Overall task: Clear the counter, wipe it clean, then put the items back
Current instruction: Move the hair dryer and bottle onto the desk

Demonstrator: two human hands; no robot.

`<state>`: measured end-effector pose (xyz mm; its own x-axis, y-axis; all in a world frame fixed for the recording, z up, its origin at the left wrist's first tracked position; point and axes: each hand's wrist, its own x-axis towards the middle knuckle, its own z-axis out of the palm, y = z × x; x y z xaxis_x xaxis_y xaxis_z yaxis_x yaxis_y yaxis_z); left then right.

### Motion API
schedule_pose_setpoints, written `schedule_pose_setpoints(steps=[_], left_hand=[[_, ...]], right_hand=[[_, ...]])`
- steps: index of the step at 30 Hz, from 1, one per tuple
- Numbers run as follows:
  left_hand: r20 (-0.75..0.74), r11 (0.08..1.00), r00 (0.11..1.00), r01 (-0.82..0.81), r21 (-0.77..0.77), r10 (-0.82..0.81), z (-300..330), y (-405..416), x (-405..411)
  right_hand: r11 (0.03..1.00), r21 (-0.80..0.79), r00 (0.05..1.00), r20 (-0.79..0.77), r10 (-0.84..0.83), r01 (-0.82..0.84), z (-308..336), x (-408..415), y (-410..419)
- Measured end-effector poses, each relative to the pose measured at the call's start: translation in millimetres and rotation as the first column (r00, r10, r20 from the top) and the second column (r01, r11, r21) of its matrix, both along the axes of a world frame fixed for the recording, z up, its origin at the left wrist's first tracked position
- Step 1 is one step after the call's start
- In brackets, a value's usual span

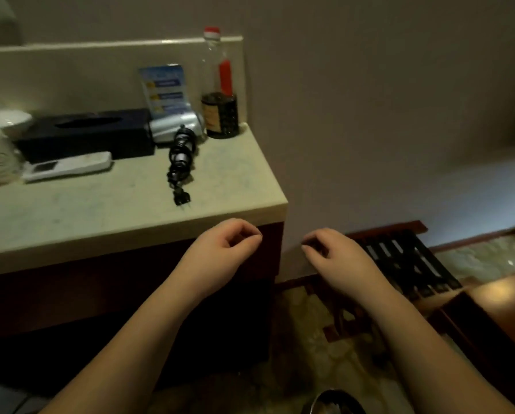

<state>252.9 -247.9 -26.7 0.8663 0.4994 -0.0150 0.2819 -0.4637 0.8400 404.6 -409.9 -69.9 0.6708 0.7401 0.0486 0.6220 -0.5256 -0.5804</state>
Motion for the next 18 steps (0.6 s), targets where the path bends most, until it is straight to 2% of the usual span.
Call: schedule_pose_setpoints(steps=[6,9,13,18], left_hand=[[0.145,0.980,0.970,-0.199,0.026,0.193,32,66,-19],[0.156,0.957,0.951,-0.280,0.074,0.266,45,98,-6],[0.083,0.927,0.950,-0.312,0.208,0.301,55,145,32],[-0.140,0.920,0.933,-0.286,0.268,0.331,50,191,78]], right_hand=[[0.991,0.104,0.994,0.087,0.071,-0.080,38,-12,69],[0.987,0.136,0.992,0.102,0.077,-0.091,54,-7,105],[0.985,0.170,0.997,0.076,0.030,-0.043,78,10,156],[0.979,0.197,0.998,-0.011,-0.057,0.058,101,44,216]])
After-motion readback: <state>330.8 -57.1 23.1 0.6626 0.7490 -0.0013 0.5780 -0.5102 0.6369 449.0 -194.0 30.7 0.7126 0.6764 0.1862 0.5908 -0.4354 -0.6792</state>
